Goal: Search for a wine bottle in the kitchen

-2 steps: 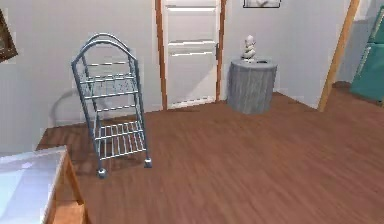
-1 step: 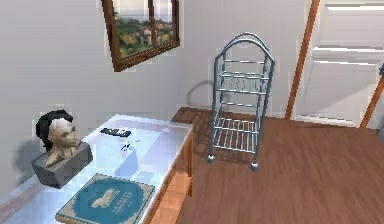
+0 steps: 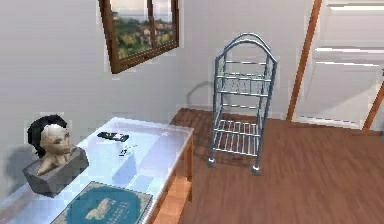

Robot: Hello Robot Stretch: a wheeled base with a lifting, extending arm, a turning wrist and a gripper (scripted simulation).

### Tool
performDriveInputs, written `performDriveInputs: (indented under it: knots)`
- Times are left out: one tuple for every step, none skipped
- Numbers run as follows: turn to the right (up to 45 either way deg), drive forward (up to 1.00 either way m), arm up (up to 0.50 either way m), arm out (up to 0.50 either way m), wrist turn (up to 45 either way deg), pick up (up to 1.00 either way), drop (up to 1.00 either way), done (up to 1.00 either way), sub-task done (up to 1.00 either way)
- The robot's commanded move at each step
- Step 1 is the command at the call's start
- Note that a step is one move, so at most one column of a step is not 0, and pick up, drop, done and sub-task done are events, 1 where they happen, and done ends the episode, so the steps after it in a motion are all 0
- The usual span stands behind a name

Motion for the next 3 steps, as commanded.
performDriveInputs:
  knots:
    - [45.0,0.0,0.0,0.0,0.0,0.0,0.0,0.0,0.0]
    - [45.0,0.0,0.0,0.0,0.0,0.0,0.0,0.0,0.0]
    - [3.0,0.0,0.0,0.0,0.0,0.0,0.0,0.0,0.0]
